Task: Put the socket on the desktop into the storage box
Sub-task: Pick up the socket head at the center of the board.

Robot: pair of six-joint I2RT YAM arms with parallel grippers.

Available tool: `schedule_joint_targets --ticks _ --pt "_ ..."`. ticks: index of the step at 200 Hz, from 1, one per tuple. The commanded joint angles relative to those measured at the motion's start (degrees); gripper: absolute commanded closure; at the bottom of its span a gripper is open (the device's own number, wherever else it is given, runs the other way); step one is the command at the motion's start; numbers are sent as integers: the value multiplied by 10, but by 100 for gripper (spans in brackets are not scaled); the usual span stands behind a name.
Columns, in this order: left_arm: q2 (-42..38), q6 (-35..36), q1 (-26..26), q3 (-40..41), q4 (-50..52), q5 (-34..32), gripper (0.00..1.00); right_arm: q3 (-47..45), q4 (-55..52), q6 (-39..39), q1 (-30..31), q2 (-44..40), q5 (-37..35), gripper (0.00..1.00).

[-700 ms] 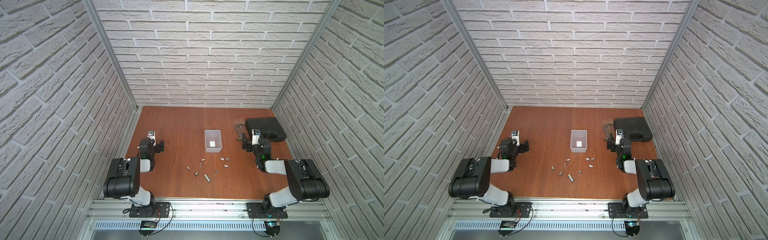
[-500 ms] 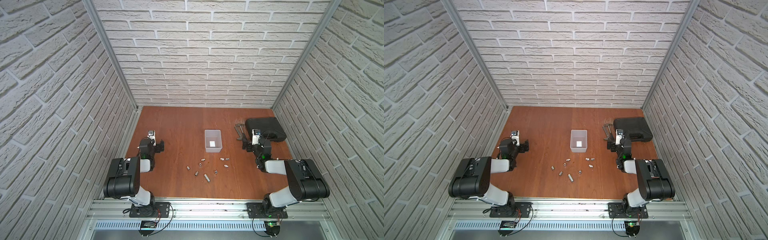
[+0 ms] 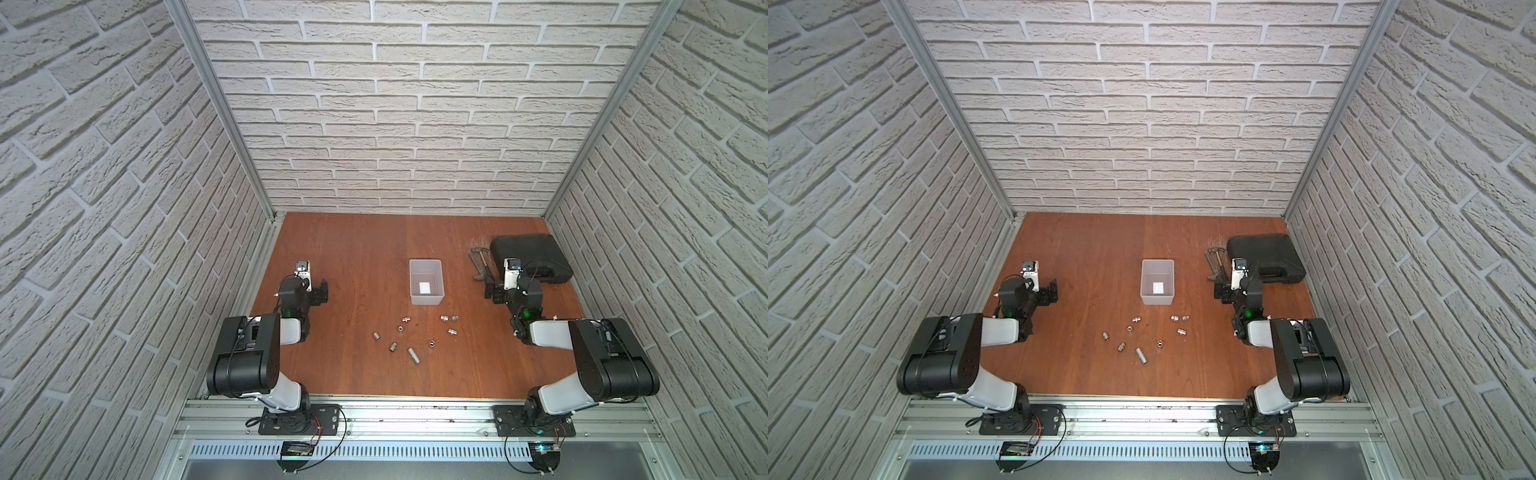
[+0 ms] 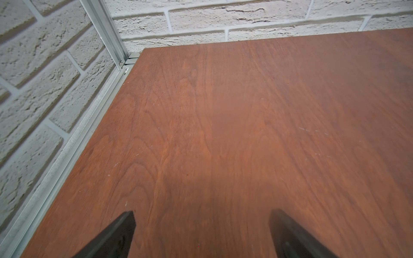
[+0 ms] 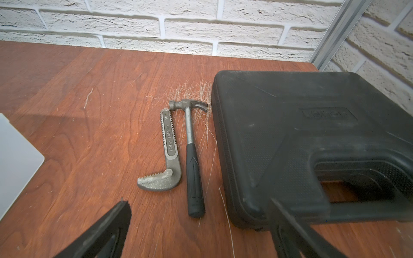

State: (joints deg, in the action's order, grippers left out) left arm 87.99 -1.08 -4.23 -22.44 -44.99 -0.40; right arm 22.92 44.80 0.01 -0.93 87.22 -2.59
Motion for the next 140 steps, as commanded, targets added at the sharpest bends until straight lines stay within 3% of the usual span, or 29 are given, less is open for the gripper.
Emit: schedule_joint_targets --ticks 1,27,42,51,60,69,82,86,90,97,117,140 --pt "5 1 -5 -9 -25 -4 1 4 23 -3 -2 -1 6 1" --pt "5 -1 -8 -10 -24 4 1 14 16 1 -3 -15 -3 1" --pt "-5 1 2 -5 -31 -28 1 138 -281 22 0 -90 -45 1" --pt "-67 5 27 -28 72 -96 2 214 -426 61 2 -109 -88 1" --pt "-111 -1 40 -75 164 -164 2 247 -499 93 3 -130 -103 1" --pt "-142 -56 55 -110 235 -265 1 243 -518 134 3 -151 -123 1" --pt "-187 -179 66 -158 378 -310 4 209 -564 293 1 -160 -230 1" --pt "-198 -219 74 -172 424 -323 7 218 -615 334 -9 -160 -221 1" --pt "-208 -258 82 -184 471 -332 9 230 -639 326 -24 -157 -153 1" --pt "-221 -319 98 -200 534 -328 13 258 -686 298 -31 -148 -88 7" --pt "-228 -398 149 -210 586 -227 31 288 -779 292 76 -188 -160 7" --pt "-207 -374 282 -237 581 -210 39 296 -855 344 198 -217 -166 3"
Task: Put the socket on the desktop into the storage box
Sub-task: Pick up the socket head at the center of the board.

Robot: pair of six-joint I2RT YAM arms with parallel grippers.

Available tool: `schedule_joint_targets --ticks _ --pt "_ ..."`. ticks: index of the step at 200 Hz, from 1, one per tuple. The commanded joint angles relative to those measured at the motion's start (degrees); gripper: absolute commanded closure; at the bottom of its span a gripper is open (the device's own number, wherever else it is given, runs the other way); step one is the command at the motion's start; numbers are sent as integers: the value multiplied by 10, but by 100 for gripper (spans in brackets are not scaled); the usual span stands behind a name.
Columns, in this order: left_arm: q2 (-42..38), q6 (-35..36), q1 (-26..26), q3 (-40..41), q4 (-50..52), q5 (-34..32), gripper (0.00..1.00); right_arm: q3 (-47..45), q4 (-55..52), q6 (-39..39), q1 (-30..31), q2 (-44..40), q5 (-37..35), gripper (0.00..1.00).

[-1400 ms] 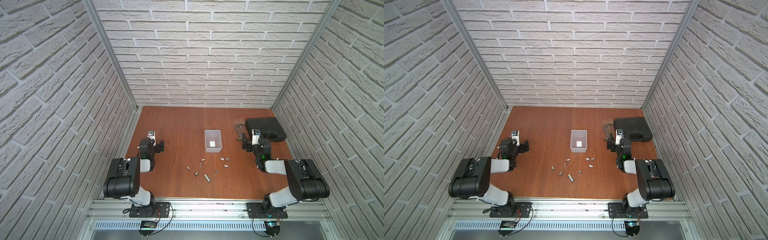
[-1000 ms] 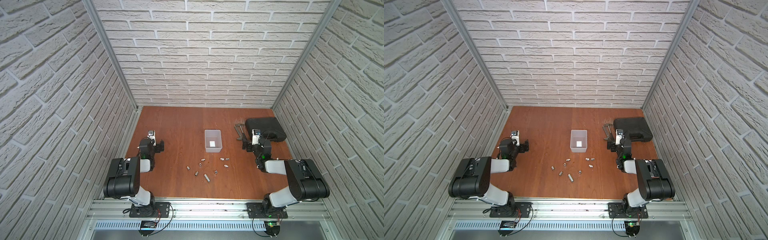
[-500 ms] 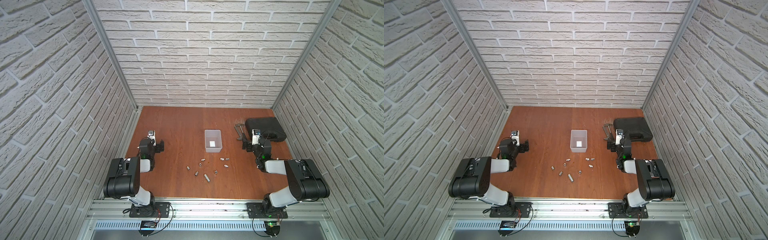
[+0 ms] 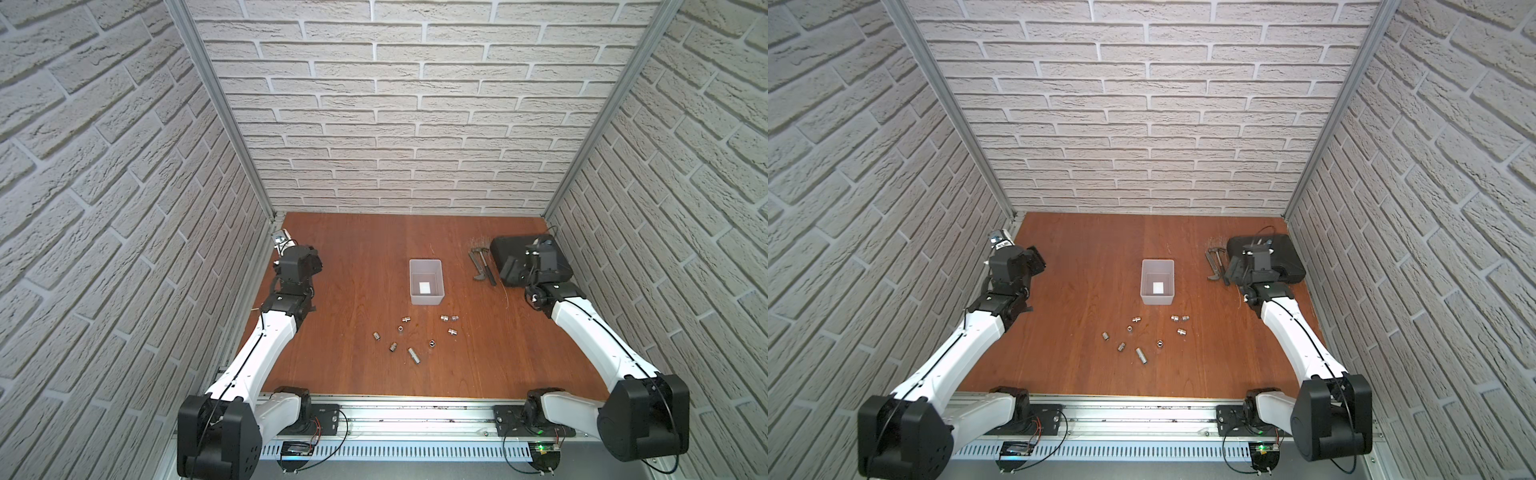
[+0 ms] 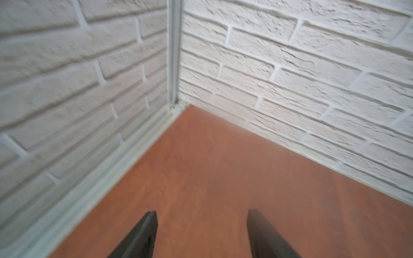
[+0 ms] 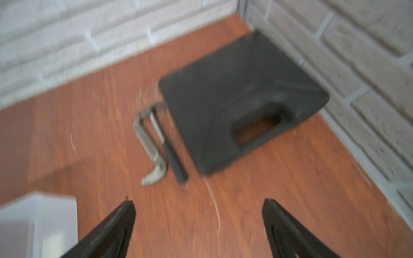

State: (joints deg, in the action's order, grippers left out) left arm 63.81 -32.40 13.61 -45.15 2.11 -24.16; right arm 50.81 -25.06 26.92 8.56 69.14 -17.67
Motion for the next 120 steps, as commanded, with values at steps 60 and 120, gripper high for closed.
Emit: schedule_joint_targets --ticks 60,120 --pt "47 -60 316 19 86 -18 52 -12 -158 190 378 52 -42 10" --pt "-119 -131 344 125 146 6 48 21 -97 225 400 147 -34 46"
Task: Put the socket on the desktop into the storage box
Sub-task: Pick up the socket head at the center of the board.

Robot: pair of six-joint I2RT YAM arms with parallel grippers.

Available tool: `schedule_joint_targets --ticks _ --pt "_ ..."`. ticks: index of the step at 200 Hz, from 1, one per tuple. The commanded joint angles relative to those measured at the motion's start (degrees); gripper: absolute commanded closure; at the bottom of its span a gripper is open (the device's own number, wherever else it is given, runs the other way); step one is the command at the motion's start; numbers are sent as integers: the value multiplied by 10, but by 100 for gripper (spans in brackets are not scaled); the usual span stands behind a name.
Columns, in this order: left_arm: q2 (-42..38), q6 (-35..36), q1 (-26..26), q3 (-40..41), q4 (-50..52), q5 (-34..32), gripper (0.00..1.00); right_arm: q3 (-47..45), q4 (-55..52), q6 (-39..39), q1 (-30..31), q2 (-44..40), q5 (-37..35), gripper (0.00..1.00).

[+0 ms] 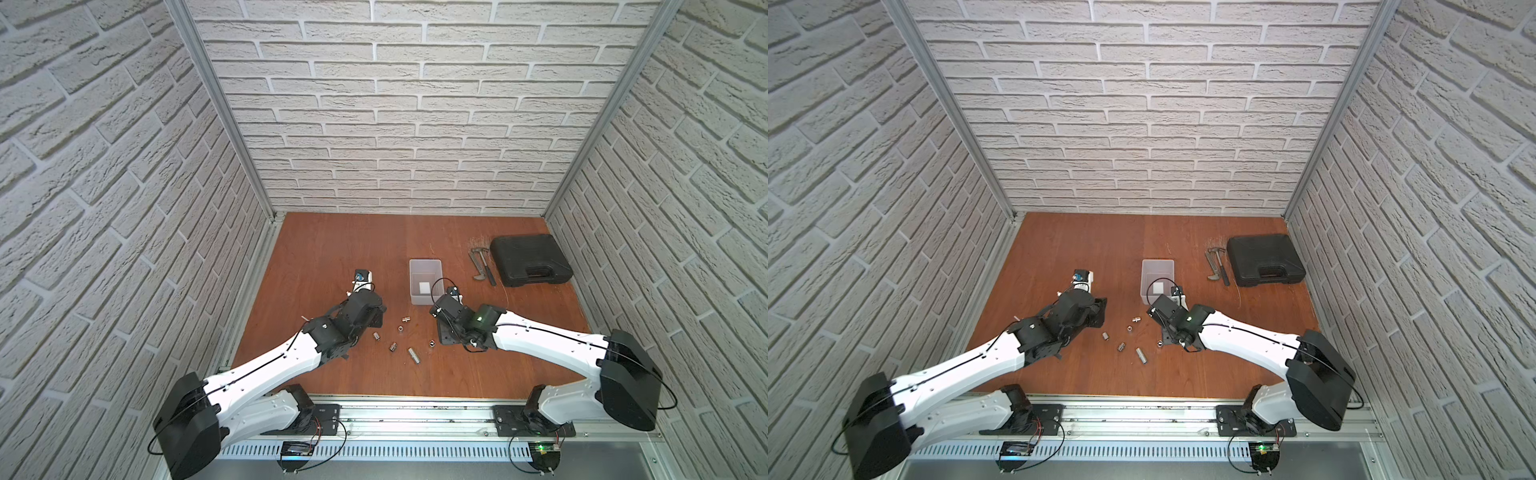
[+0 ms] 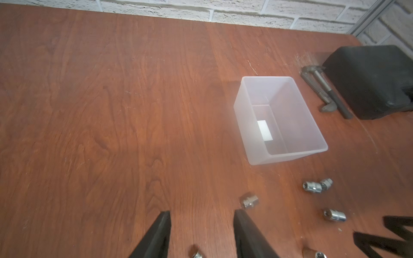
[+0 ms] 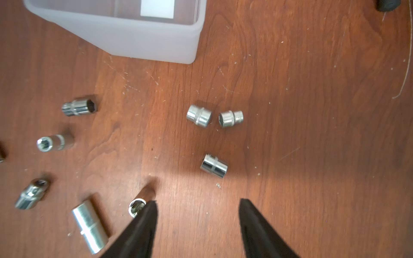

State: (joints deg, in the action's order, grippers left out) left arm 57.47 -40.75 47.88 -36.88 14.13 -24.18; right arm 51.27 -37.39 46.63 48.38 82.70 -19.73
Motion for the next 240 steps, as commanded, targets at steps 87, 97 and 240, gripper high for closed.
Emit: schedule_joint_targets --ticks 87,97,240 --pt "-89 -22 -1 78 7 12 40 37 -8 94 -26 86 -41 40" --pt "-77 -21 -1 78 -3 20 40 36 -6 96 -28 91 -40 42" --pt "8 -33 1 85 -62 50 43 -12 55 85 -52 101 2 51"
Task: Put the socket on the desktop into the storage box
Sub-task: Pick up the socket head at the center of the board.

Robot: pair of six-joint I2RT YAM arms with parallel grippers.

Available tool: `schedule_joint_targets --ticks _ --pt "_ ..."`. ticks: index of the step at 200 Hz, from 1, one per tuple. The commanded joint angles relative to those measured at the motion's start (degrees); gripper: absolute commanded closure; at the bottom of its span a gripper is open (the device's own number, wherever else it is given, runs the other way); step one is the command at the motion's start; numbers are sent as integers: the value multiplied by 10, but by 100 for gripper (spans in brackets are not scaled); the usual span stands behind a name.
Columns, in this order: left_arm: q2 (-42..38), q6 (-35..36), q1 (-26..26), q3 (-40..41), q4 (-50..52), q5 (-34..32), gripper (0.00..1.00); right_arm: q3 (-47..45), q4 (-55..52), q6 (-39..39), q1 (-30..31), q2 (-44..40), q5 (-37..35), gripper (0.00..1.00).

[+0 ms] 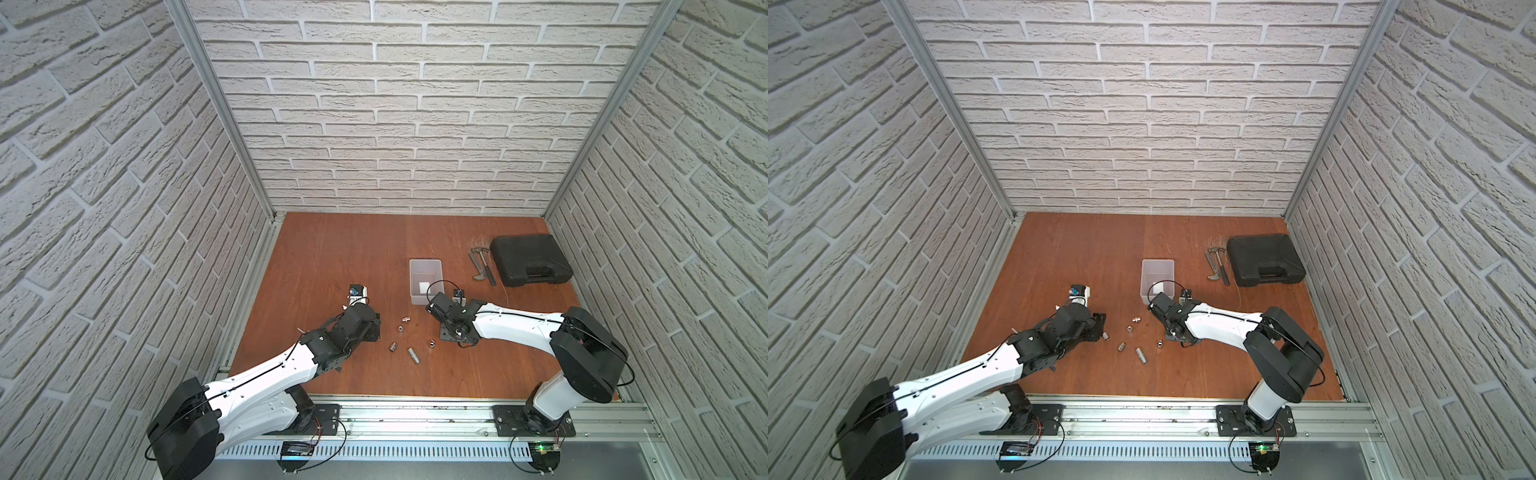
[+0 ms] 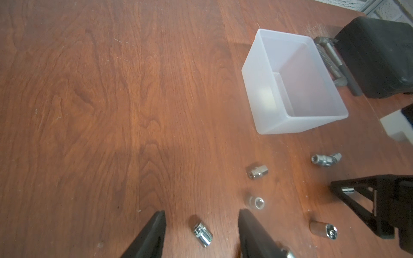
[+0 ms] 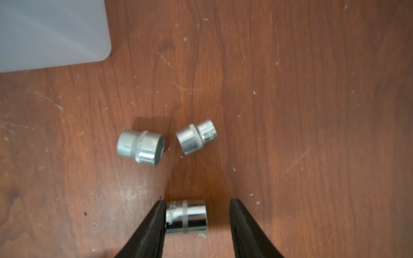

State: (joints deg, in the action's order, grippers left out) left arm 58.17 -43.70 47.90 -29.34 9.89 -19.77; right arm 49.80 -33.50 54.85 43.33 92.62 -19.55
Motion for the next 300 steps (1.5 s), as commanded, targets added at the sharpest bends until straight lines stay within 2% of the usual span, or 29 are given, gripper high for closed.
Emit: schedule_joint_targets --ticks 1,37,103,118,159,190,204,237,300 --pt "0 -3 0 10 -19 5 43 2 16 3 -1 1 0 51" --pt "-12 -5 0 20 -10 0 43 2 16 3 -1 3 -2 55" --pt "-15 -5 0 27 -4 -7 42 -10 29 3 0 13 2 73" --pt "-15 -4 1 27 -4 -27 42 -10 21 -1 0 10 -3 76" --pt "-18 -7 0 27 -3 -23 43 -31 38 -7 3 -16 -2 98" --pt "-19 -19 0 43 -33 -15 43 -51 73 -19 7 -47 12 98" --pt "-10 -22 0 52 -62 19 43 -60 96 -24 7 -60 30 98" --pt "6 -30 0 53 -79 26 45 -121 217 -32 6 -108 96 98" --pt "19 -20 0 53 -87 21 44 -172 266 -75 6 -243 110 98"
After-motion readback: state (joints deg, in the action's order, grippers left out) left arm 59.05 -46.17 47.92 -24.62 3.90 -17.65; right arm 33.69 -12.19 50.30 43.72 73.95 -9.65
